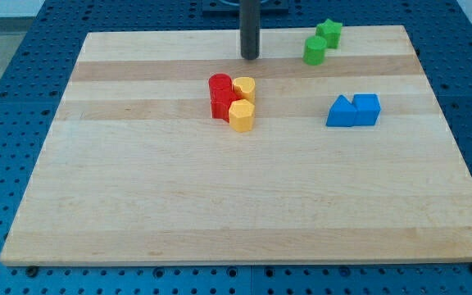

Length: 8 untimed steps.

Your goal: Push the green star into the blue cube

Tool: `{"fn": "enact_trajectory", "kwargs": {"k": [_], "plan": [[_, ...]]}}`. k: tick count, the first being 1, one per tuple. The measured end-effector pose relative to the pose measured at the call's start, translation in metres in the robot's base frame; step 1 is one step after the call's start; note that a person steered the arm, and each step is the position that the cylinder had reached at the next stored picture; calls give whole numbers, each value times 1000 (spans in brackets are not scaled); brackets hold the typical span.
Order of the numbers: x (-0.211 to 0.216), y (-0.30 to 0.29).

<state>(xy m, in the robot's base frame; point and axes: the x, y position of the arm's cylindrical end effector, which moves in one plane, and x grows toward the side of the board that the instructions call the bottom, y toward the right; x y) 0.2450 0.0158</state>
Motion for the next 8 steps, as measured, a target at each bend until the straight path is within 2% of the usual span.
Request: {"fn": "enact_trajectory", "kwargs": {"k": [1,2,5,6,8], "plan": [[-41,32],[-51,45],[-52,134],[-50,145],[-17,155]]}}
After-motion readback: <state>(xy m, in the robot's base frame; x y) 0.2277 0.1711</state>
